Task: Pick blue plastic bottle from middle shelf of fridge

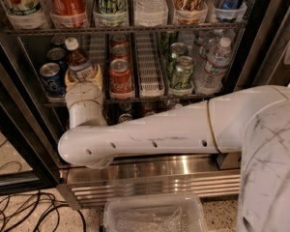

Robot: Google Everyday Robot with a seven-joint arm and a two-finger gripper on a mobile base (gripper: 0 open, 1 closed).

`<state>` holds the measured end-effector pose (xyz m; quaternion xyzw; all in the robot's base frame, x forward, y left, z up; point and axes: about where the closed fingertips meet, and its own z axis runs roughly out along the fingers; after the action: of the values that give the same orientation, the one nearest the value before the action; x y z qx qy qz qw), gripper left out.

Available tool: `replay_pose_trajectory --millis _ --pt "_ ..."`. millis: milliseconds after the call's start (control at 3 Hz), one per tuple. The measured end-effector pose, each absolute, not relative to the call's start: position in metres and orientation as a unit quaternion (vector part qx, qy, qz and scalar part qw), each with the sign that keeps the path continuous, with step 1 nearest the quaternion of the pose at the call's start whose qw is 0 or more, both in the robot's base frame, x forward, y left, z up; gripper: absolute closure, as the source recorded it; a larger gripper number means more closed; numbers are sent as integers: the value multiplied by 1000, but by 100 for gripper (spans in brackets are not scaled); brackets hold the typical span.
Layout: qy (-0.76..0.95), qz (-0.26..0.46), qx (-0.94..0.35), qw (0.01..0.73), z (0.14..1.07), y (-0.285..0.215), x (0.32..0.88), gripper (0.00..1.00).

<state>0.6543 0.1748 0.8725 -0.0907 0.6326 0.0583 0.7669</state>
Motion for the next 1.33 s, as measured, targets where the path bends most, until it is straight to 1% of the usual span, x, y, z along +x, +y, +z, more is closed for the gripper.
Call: replay_pose_trajectory --millis 333,1333 --pt "603 42 -91 791 889 175 648 100" --pt "590 33 -91 802 892 176 643 100"
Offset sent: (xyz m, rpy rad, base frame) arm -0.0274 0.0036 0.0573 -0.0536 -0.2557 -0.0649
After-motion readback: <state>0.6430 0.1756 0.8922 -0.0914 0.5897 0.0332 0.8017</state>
